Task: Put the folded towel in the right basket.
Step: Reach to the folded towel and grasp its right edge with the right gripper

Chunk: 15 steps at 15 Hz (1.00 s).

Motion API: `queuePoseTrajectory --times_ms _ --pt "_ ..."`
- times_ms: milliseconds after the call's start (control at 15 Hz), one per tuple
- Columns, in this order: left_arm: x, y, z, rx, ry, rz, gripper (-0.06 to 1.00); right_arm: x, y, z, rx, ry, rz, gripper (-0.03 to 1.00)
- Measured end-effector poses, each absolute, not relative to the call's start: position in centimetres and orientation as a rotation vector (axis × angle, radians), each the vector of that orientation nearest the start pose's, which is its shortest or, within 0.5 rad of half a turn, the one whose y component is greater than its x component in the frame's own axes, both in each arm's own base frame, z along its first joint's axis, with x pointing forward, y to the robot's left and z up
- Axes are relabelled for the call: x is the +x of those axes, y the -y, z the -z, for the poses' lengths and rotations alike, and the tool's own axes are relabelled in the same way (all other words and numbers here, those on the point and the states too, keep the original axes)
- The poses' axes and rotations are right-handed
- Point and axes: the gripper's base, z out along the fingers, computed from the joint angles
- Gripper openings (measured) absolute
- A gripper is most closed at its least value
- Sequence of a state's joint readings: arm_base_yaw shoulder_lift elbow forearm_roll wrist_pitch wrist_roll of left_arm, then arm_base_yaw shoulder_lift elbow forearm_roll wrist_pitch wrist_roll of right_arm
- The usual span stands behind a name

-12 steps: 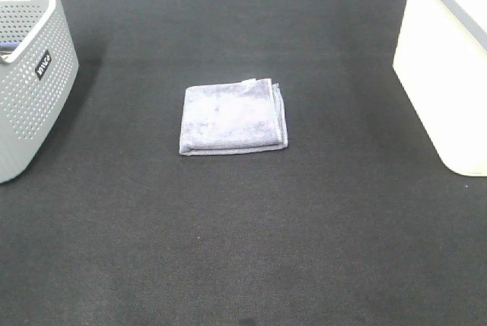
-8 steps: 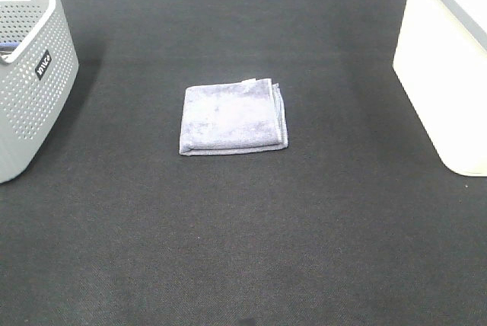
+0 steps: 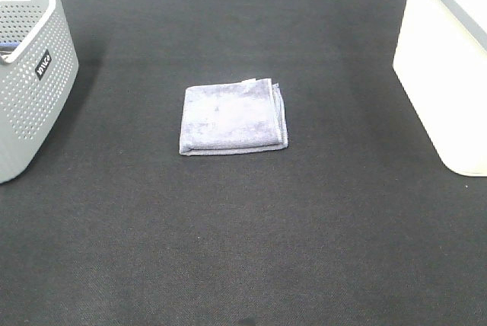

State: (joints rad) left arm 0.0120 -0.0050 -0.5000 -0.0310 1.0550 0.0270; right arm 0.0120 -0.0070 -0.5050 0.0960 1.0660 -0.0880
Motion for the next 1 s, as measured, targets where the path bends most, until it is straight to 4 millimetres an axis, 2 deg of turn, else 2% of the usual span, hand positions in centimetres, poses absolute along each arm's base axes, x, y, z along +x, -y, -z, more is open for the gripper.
queuePoseTrajectory --times_ms 1000 --pt "-0.54 0.25 -27.77 0.017 -2.033 0.013 0.97 -0.71 -0.76 -27.85 -0.107 -2.032 -0.067 0.76"
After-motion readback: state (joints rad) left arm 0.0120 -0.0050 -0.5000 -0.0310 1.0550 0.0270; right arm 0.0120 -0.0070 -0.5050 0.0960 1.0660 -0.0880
